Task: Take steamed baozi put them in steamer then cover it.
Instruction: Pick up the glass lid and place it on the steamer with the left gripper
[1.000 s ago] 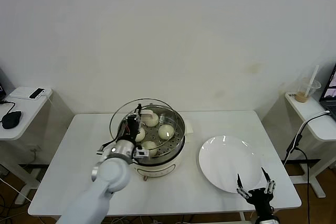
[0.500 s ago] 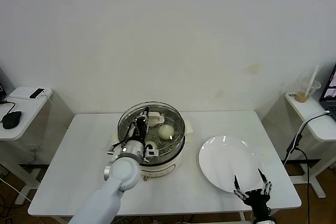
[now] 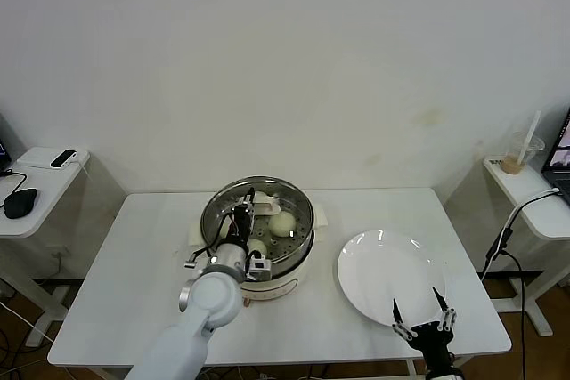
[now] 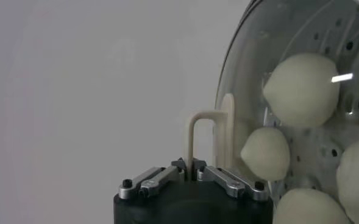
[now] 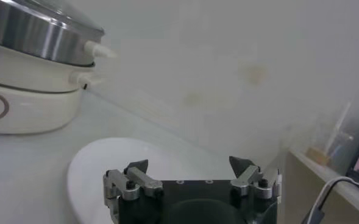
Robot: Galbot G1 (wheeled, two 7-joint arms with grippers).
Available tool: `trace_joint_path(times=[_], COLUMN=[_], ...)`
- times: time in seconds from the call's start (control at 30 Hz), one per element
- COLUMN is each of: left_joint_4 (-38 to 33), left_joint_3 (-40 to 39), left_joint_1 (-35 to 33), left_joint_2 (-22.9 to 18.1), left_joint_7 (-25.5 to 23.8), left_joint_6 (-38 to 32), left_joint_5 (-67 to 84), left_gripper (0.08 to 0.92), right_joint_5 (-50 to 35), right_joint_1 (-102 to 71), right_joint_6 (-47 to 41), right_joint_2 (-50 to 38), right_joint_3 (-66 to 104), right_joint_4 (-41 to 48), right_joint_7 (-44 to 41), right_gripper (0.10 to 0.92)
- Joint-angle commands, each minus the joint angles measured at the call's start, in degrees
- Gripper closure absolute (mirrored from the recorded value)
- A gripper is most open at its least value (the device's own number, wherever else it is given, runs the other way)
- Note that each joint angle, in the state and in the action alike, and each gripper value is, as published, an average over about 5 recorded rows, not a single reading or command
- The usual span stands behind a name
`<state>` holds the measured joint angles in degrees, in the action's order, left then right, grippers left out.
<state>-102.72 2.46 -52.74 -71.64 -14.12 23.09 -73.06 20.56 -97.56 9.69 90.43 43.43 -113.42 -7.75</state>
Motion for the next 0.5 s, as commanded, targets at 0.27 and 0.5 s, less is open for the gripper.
trace_joint_path(times=[0.27,0.5], left_joint_4=[-0.50,-2.16], left_joint_3=[0.32,0.94], left_joint_1=[-0.92,-1.52], left_joint_2=[-0.69,-0.88], left_joint_7=[-0.10,0.49], left_joint_6=[-0.03,0.03], left_joint_5=[-0.09,0.08], left_gripper=[0.862,0.804], right_joint_5=[0.67,0.80], right_joint_1=[-0.01,0.01], right_joint_6=[-0.02,-0.12], right_joint_2=[0.05,0.03], right_joint_3=[-0.65,-0.73], right_joint_4=[0.17,0.25], right_joint_7=[-0.16,-0.20], right_gripper=[0.203,0.203])
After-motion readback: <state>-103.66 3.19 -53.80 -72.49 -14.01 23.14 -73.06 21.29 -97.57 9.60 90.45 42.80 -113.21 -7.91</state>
